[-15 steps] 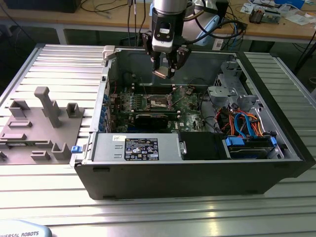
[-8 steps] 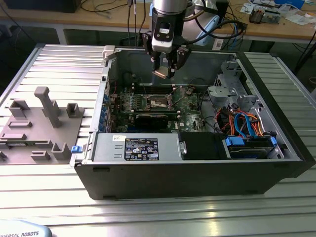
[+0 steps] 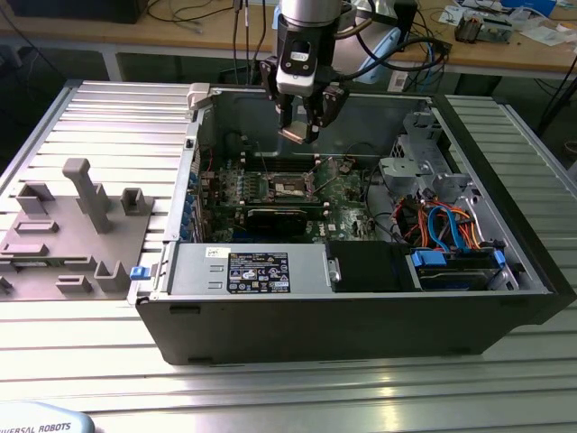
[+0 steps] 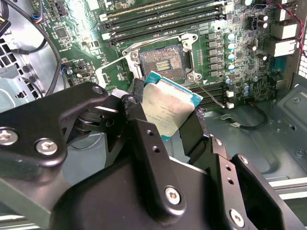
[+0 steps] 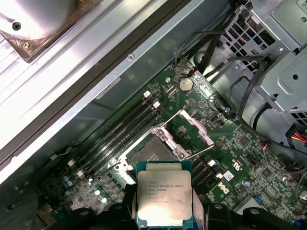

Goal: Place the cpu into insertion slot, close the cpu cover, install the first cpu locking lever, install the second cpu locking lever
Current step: 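Place the cpu into insertion slot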

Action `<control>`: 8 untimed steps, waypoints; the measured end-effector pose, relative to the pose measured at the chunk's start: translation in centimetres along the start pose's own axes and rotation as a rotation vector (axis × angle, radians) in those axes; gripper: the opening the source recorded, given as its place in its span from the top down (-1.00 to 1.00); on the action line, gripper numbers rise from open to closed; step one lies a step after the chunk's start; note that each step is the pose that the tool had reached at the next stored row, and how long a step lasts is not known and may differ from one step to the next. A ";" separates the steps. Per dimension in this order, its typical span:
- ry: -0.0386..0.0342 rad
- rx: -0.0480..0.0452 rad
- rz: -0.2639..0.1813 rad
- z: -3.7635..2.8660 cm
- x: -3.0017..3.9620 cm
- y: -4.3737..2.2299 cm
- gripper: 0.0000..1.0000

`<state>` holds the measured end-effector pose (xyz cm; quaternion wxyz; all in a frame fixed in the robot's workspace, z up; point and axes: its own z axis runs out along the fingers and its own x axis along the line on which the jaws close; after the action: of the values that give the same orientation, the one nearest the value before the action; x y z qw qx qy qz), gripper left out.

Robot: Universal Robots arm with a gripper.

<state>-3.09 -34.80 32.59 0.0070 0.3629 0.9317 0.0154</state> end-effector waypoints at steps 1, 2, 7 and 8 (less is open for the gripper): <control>0.0000 0.0000 0.001 0.00 0.00 0.00 -0.08; -0.0001 -0.0001 0.002 0.00 0.00 0.00 -0.08; -0.0002 0.0000 0.007 0.00 0.00 0.00 -0.08; -0.0002 0.0000 0.008 0.00 0.00 0.00 -0.08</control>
<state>-3.09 -34.80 32.59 0.0070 0.3665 0.9303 0.0154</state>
